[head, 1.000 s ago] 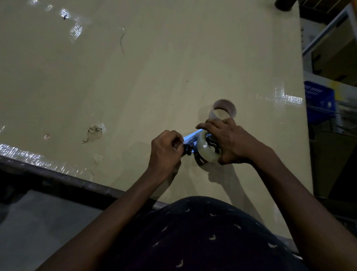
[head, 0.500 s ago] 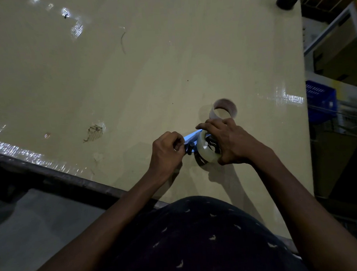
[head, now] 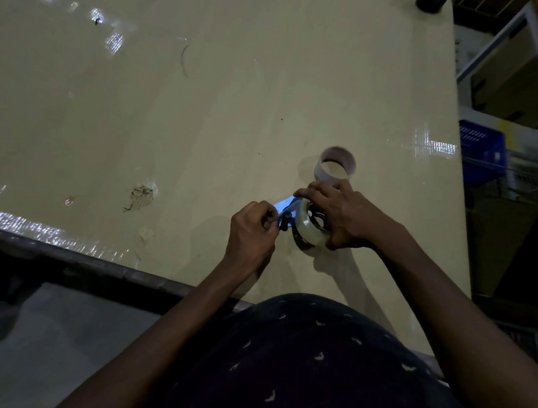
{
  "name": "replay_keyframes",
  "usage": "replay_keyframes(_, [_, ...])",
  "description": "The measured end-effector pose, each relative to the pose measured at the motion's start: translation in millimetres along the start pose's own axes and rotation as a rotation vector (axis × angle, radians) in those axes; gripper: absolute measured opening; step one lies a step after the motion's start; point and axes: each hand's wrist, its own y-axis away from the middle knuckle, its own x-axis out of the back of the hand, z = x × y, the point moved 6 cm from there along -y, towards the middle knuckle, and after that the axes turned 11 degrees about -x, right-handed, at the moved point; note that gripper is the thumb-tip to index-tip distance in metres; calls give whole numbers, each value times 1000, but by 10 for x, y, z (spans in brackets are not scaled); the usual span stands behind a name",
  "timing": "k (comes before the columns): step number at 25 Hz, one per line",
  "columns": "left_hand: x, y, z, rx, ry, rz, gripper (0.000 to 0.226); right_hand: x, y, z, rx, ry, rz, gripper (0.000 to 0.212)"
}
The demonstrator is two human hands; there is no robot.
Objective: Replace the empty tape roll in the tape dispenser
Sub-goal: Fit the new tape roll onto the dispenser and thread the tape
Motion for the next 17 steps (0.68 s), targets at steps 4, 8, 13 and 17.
replay_keyframes(4, [-14,32,-52,32,45,-8,7,-137,-40,26,3,-14,5,100])
replay_keyframes(8, [-11,91,-120,66,65,-25,5,-239,-66,60,-8,-33,31,99])
replay_keyframes(13, [19,138,-187,140,77,-29,9,-325,-98,74,11,-10,18,100])
replay_keyframes(17, [51,146,-217,120,80,-13,8,-395,-110,84,2,38,3,99])
